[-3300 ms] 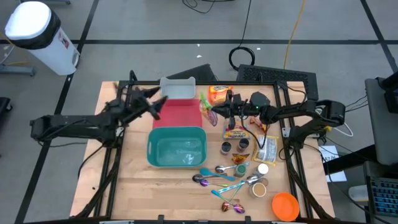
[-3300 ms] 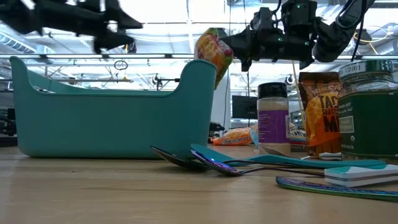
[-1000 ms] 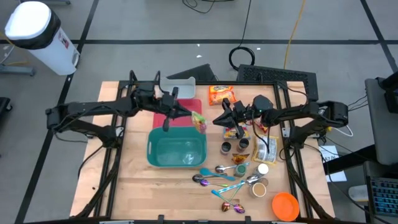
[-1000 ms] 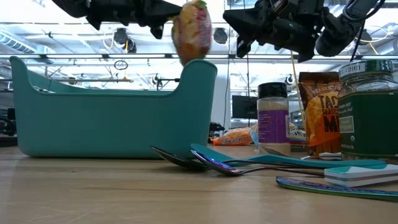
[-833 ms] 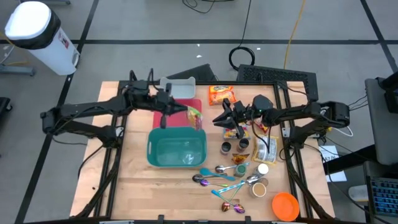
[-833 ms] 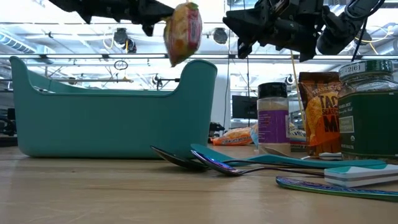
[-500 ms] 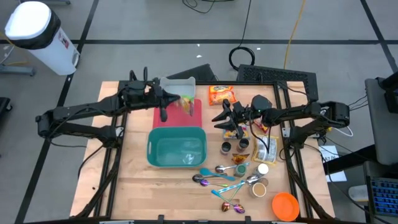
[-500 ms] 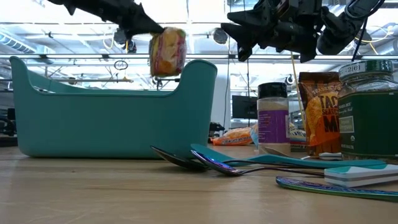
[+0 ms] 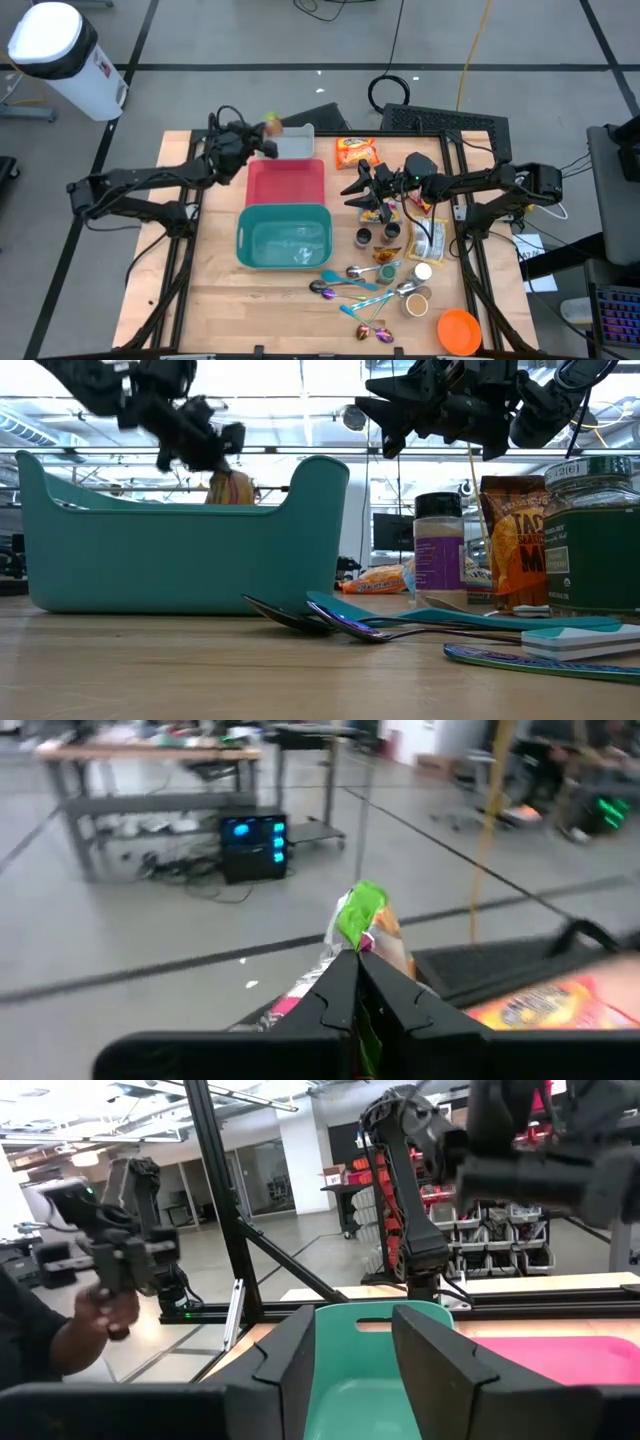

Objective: Pick & Place Food Item
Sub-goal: Put the green noodle pack into the gray bin

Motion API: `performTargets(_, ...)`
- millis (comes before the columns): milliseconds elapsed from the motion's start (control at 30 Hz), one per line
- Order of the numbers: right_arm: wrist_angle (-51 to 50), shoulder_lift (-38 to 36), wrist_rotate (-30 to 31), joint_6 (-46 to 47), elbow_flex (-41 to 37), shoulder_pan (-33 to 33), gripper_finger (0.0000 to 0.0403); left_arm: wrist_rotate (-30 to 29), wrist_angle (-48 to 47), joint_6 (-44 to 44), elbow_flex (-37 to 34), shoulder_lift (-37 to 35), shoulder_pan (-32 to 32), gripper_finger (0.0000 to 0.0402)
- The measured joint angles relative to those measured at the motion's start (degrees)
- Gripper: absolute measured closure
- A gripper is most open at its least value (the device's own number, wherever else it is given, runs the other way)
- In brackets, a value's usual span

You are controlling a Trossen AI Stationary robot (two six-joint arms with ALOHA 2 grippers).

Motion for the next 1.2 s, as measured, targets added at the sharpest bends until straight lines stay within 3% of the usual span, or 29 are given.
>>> performTargets(133,0.00,0.00,0.02,0.00,0.00,0.00,0.0277,-1.33,5.93,-2.63,-3.12,2.93,2.49,0.0397)
performTargets(467,0.02,0.02,0.04,0.00,0.00,0.00,0.0277,-0.64,10.32,-9.38,-3.92,7.73,2.70,0.0397)
performTargets(833,0.01,0.02,0.07,0.00,0.00,0.00,0.0282,-1.09,15.18,-11.74,-3.92,8.01,1.32,0.0396)
performTargets(1200,0.02,0.02,0.04,0.02,0.00,0.04,0.0284,-2.09,18.89,-18.71,-4.05,17.31,1.30,0.0393)
